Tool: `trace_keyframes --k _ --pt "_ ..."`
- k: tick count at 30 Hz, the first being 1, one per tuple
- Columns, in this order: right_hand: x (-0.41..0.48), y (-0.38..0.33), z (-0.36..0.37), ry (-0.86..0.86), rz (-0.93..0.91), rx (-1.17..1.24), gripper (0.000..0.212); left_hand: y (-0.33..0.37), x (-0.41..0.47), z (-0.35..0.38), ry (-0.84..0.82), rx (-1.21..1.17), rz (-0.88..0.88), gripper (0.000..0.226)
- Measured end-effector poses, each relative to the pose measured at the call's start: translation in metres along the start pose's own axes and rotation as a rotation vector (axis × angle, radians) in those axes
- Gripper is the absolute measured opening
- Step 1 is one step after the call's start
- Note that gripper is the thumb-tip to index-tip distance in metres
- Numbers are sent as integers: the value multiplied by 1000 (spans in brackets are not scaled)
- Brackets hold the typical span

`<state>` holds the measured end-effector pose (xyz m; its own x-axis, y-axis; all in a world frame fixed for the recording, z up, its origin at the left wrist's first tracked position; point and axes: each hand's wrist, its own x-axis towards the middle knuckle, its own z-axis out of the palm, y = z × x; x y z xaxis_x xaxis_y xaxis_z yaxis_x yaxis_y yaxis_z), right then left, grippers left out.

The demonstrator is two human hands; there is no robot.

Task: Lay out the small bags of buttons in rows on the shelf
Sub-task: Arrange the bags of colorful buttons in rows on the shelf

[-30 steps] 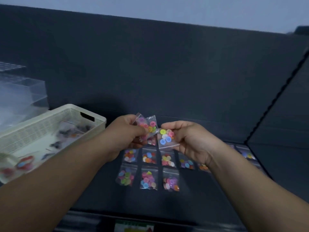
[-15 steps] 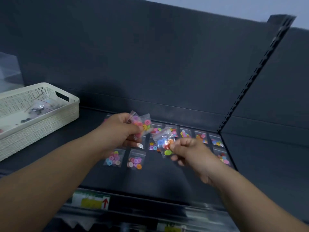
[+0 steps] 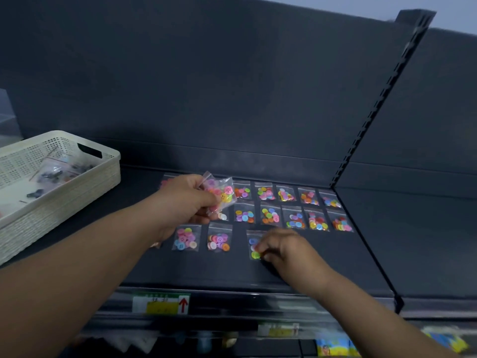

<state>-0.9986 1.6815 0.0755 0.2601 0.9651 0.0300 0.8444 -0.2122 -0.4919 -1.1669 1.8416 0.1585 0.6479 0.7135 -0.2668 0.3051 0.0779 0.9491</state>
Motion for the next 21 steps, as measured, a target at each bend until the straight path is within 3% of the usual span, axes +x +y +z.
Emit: trace_keyframes --k 8,17,21 --pt "14 -6 21 85 -85 -18 15 -7 2 -3 -16 25 -15 10" --pt "19 -6 22 37 -106 -3 18 -7 0 1 -21 81 6 16" --pt "19 -19 6 119 18 238 19 -3 -1 7 -53 83 9 20"
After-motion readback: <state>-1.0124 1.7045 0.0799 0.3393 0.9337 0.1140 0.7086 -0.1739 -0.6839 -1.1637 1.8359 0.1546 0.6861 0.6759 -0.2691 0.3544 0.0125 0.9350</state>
